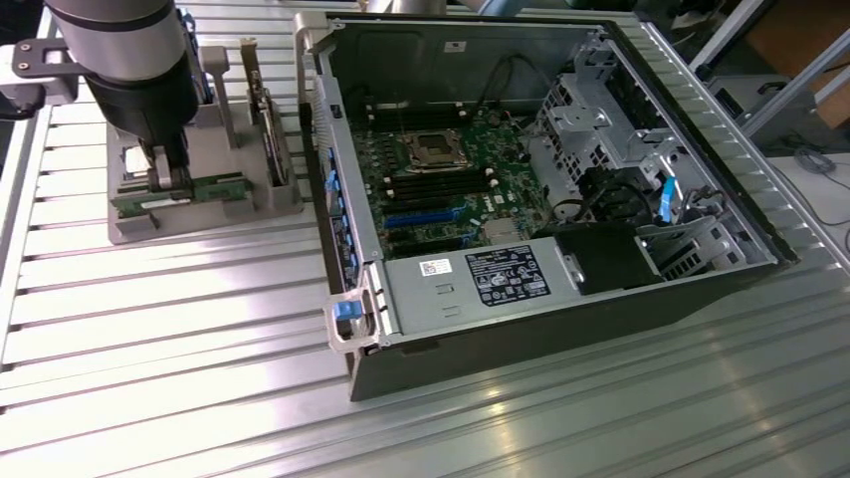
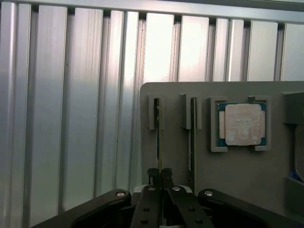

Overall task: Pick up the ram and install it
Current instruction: 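Pick up the ram and move it above insertion slot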

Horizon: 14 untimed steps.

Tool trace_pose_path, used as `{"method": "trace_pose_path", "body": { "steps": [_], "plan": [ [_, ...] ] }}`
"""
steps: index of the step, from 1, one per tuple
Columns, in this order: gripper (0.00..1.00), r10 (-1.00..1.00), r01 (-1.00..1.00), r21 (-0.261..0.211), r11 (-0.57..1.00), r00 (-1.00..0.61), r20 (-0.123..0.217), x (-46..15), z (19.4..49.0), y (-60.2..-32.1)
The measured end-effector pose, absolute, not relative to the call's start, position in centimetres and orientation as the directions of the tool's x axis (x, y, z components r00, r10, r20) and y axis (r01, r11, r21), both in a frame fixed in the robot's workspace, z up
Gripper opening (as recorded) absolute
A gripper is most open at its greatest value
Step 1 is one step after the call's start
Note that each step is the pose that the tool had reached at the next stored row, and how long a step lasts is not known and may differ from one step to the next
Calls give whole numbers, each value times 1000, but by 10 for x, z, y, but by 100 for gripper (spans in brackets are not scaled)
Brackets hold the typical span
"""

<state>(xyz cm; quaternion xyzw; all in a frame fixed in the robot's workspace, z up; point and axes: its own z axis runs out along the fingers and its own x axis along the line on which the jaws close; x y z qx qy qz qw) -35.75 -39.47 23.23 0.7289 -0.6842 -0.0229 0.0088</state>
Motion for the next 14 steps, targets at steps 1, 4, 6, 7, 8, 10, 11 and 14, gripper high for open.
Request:
{"method": "trace_pose_path", "body": {
  "steps": [1,4,6,7,8,10,11,14],
  "plan": [
    [12,-998,-997,44,-64,63,-21,-357,233,-395],
    [12,-998,-997,44,-64,63,-21,-357,233,-395],
    [12,-998,-997,44,-64,63,-21,-357,234,-395],
    [12,-998,-997,44,-64,63,-21,-357,234,-395],
    [12,-998,-997,44,-64,63,-21,-357,234,-395],
    [12,-998,-997,44,-64,63,-21,-357,234,-395],
    [12,-998,-997,44,-64,63,-21,-357,235,-395],
    [12,-998,-997,44,-64,63,-21,-357,236,-395]
  ]
}}
